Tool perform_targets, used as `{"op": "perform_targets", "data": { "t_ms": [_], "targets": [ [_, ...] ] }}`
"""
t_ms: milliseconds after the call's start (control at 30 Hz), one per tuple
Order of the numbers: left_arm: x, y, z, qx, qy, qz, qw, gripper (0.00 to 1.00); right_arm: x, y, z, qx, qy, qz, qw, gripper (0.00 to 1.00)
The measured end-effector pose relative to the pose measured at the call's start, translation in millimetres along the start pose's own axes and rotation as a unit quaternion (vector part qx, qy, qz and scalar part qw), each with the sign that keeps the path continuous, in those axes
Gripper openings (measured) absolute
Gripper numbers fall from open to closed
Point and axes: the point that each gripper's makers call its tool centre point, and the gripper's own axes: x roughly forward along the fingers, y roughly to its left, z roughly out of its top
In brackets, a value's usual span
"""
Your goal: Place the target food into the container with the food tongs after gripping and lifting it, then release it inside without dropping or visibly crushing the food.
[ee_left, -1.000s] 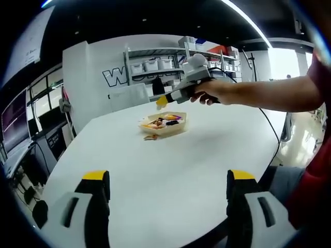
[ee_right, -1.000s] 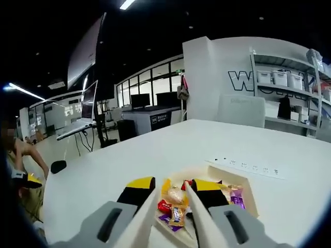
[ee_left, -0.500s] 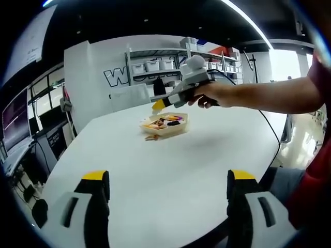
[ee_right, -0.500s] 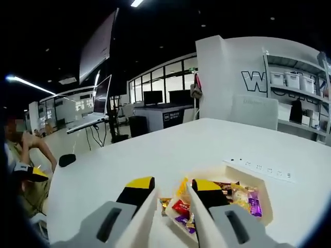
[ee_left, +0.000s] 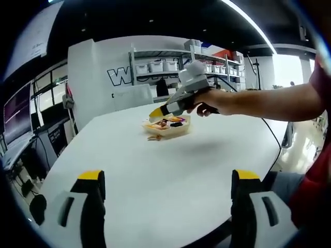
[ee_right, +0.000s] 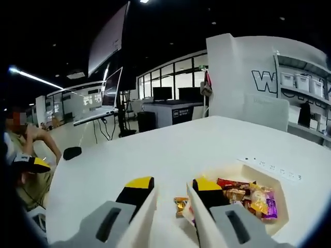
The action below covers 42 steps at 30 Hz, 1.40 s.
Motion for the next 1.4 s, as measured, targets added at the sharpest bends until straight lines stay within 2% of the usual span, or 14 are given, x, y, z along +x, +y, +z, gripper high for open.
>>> {"op": "perform_targets", "data": {
  "t_ms": [433,900,967,1200,1400],
  "targets": [
    [1,3.0,-2.8,0.008,0.006,-0.001,0.9999,0.99,15,9,-19.5,-0.02,0.026,0.01,0.9994,0.25],
    [1,8.6,-10.0,0.006,0.013,0.0,0.9999,0.99,32,5,-41.3,-0.017,0.064,-0.02,0.9976,0.25],
    [2,9.1,-9.8,0.006,0.012,0.001,0.9999,0.99,33,3,-44.2,-0.001,0.07,-0.025,0.9972,0.25],
    [2,11.8,-15.1,0.003,0.017,0.001,0.9998,0.99,40,2,-44.0,-0.019,0.075,-0.034,0.9964,0.25],
    [2,16.4,-15.6,-0.001,0.015,0.004,0.9999,0.99,48,5,-46.0,-0.037,0.101,-0.041,0.9934,0.24]
  ]
}}
